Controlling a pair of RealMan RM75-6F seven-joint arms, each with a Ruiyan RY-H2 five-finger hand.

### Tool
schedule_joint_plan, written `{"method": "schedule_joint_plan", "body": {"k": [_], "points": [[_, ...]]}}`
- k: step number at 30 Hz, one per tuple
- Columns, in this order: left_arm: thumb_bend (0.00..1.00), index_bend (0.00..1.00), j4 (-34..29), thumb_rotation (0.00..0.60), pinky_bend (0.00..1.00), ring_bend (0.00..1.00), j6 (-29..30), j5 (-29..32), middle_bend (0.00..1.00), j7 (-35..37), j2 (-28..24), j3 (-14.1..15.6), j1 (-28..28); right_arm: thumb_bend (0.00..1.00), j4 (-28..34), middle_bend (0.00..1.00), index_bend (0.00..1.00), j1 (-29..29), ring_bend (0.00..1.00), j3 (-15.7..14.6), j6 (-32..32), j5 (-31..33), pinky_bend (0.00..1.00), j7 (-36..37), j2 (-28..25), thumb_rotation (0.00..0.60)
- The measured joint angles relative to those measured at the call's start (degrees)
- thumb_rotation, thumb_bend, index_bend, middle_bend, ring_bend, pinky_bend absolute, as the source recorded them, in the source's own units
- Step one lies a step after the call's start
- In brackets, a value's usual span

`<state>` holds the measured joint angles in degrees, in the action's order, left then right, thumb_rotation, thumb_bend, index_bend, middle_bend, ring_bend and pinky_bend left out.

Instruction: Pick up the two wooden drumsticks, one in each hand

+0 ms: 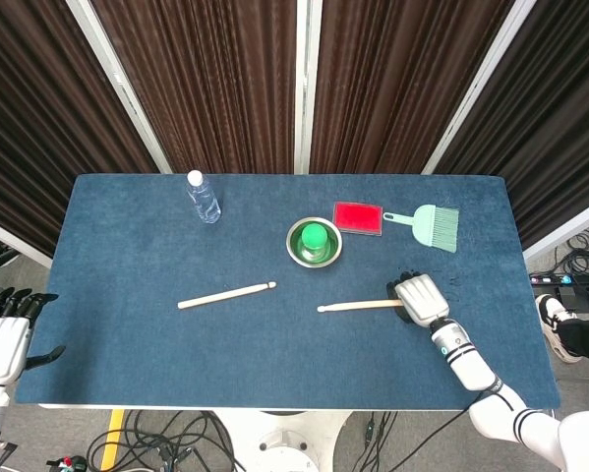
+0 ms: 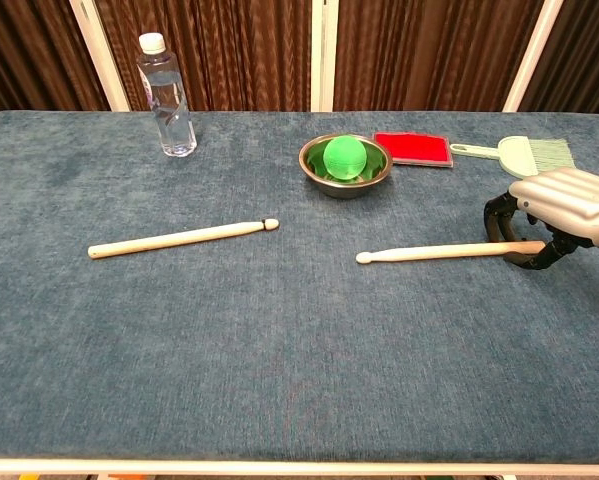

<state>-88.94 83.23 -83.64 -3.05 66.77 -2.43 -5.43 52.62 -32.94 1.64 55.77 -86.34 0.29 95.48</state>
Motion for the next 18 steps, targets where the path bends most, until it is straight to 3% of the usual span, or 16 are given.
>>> {"method": "schedule_joint_plan", "body": {"k": [9, 18], "points": [[0.01, 0.26, -0.6, 0.6, 0.13, 0.14, -4.1, -1.0, 0.26, -0.6, -0.1, -1.7, -4.5, 0.51, 3.1, 0.64, 0.66, 0.3, 0.38, 0.5, 3.2, -0.5, 0.45, 2.3, -3.0, 0.6], [0.06, 0.39, -4.3, 0.6, 0.51, 0.42, -16.5, 3.6, 0.37, -4.6, 2.1, -6.2, -14.8, 0.53, 14.2, 0.65, 0.67, 2.2, 0.39, 4.1, 13.2, -0.8, 0.46, 6.2, -13.4, 0.6]]}}
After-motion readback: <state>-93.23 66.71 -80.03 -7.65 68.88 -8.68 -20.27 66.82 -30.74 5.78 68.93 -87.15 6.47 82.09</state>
